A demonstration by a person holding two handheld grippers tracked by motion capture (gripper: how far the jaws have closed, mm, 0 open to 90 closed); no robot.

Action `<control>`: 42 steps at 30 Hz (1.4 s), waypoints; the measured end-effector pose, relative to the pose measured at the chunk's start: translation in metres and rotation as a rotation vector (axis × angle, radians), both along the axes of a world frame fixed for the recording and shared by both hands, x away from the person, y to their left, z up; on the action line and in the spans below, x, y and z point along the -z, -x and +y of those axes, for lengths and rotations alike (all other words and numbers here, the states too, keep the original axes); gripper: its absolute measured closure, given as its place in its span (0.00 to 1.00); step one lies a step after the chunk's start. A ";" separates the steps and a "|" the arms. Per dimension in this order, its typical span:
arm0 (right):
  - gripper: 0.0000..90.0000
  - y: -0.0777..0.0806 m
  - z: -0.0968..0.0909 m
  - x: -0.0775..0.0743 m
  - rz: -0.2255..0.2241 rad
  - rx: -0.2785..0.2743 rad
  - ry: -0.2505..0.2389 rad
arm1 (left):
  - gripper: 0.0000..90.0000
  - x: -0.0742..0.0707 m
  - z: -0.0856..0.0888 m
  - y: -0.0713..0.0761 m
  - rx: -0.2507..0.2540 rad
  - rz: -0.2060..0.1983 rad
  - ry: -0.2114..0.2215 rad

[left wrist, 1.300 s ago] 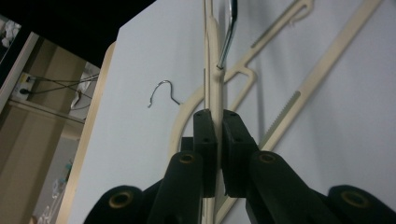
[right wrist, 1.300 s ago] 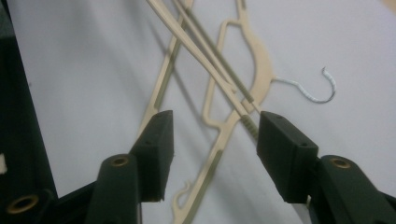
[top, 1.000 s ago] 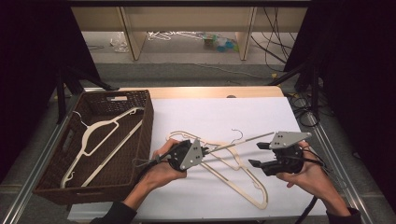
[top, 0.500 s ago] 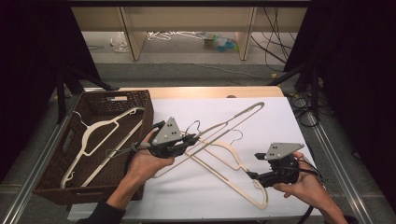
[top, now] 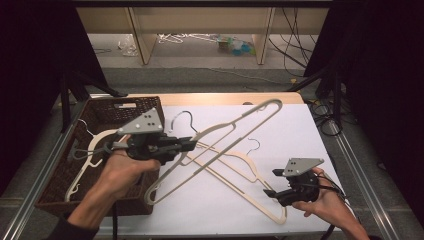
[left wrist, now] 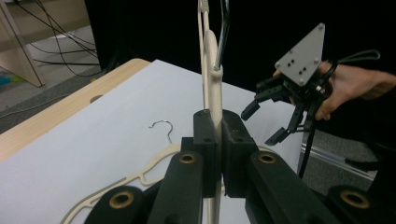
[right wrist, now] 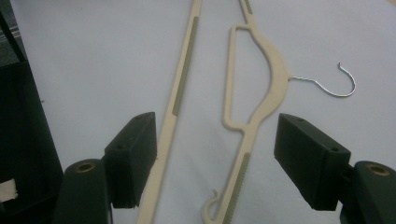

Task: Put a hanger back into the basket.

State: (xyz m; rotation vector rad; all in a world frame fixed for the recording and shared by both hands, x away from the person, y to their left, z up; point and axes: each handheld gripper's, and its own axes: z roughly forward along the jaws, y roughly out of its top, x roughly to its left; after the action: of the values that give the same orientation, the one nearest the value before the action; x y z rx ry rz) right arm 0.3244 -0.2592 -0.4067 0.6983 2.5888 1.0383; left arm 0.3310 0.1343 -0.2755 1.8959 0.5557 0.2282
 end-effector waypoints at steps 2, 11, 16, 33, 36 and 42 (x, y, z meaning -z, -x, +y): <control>0.33 0.000 -0.001 0.001 0.009 -0.005 0.010 | 0.95 -0.009 0.011 0.001 -0.022 -0.005 0.006; 0.31 0.002 0.000 0.006 0.030 0.002 0.010 | 0.95 -0.036 0.065 0.002 -0.137 -0.026 -0.004; 0.27 0.001 0.000 0.008 0.030 0.017 0.016 | 0.95 -0.037 0.107 -0.001 -0.247 -0.055 -0.051; 0.27 0.002 0.000 0.015 0.015 0.049 -0.009 | 0.95 -0.016 0.211 -0.051 -0.210 -0.403 -0.460; 0.27 0.001 0.000 0.016 0.001 0.042 -0.010 | 0.95 -0.009 0.220 -0.056 -0.207 -0.413 -0.506; 0.27 0.002 -0.001 0.015 0.027 0.045 -0.006 | 0.95 0.003 0.237 -0.062 -0.199 -0.431 -0.555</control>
State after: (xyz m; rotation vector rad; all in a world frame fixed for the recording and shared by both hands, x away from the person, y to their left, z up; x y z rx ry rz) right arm 0.3226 -0.2601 -0.4218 0.7729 2.5817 1.0299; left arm 0.3927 0.3711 -0.2789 2.2244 0.4072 0.9797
